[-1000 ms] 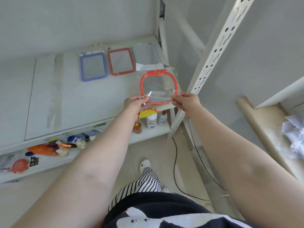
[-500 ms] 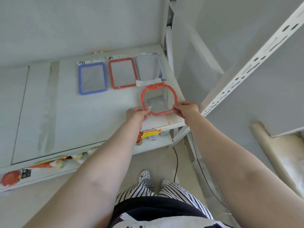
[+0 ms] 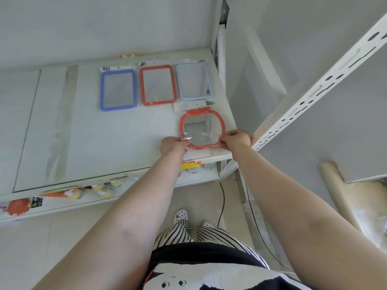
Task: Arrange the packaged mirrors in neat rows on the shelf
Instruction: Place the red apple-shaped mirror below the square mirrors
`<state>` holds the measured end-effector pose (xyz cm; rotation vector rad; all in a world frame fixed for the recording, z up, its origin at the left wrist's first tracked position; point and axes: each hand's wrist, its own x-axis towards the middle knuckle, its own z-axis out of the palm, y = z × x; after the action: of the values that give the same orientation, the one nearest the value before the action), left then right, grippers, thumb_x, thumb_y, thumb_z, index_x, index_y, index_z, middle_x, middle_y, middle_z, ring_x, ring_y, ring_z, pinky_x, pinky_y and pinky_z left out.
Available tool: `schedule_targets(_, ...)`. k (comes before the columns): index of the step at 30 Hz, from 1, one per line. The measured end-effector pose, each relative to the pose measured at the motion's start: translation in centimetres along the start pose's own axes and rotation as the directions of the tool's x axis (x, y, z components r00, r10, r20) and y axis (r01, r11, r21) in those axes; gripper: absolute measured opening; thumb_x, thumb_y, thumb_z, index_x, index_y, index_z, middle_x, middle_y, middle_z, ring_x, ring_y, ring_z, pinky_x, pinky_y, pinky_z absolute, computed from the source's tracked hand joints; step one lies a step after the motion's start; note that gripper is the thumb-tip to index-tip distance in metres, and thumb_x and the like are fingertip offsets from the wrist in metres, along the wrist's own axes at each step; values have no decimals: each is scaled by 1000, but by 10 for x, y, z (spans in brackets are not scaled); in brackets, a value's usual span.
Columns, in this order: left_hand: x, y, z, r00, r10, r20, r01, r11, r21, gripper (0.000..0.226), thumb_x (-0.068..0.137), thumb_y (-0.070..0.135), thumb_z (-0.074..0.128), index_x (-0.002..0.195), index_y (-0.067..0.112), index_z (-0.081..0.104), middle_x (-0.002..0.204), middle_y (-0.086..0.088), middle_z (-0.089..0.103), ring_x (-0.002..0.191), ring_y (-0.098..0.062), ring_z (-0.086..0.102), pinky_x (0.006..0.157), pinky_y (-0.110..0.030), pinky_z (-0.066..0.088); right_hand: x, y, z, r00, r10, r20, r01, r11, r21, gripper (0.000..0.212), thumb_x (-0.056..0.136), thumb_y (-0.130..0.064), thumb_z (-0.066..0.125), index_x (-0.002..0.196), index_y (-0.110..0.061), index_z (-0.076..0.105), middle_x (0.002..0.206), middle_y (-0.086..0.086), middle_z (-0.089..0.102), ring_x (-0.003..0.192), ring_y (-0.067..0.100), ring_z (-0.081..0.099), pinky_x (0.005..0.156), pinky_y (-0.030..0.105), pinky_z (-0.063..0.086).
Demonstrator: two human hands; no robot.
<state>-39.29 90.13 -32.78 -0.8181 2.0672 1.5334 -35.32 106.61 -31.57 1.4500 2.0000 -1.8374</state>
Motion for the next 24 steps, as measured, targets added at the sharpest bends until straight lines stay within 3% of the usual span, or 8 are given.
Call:
schedule_targets(2, -2, -2, 0, 999, 33, -26, -32, 999, 40, 28, 71, 25, 81, 91, 8, 72, 74, -8, 71, 73, -25, 68, 88, -35, 57, 0, 2, 0, 1000, -12, -6, 12, 1000, -27, 12, 80, 2, 70, 87, -4, 61, 80, 12, 65, 59, 19, 61, 74, 34, 61)
schedule_targets(5, -6, 0, 0, 996, 62, -62, -56, 993, 100, 22, 73, 30, 79, 87, 17, 69, 95, -12, 75, 90, -28, 72, 85, -30, 56, 1, 2, 0, 1000, -25, -4, 25, 998, -58, 17, 81, 1, 70, 76, -9, 57, 74, 9, 64, 57, 17, 60, 80, 36, 59)
schedule_targets(10, -6, 3, -2, 996, 68, -64, -59, 990, 129, 26, 72, 28, 79, 94, 15, 73, 94, -13, 75, 71, -23, 63, 76, -27, 54, 0, -1, 1, 1000, -19, 8, 20, 998, -67, 15, 82, 1, 69, 81, -8, 57, 74, 8, 63, 63, 21, 64, 79, 34, 59)
schedule_targets(15, -2, 4, -2, 997, 55, -47, -48, 988, 148, 28, 71, 31, 80, 93, 16, 74, 95, -11, 75, 74, -25, 67, 75, -26, 54, 2, -1, 2, 999, -31, 15, 32, 997, -74, 18, 81, 3, 69, 75, -9, 56, 71, 8, 62, 55, 16, 59, 76, 34, 59)
schedule_targets(19, 0, 5, -2, 998, 46, -30, -41, 987, 154, 29, 71, 30, 80, 96, 15, 74, 96, -10, 75, 92, -26, 72, 76, -26, 53, 4, -1, 3, 999, -34, 9, 35, 998, -55, 16, 81, 2, 70, 91, -4, 59, 72, 8, 62, 55, 16, 59, 64, 27, 57)
schedule_targets(24, 3, 3, -3, 993, 113, -14, -108, 972, 208, 30, 77, 29, 76, 101, 12, 72, 101, -9, 73, 94, -25, 67, 72, -21, 42, 7, 0, 5, 998, -56, 10, 57, 995, -82, 16, 81, 1, 70, 81, -8, 57, 72, 8, 62, 56, 15, 60, 70, 31, 59)
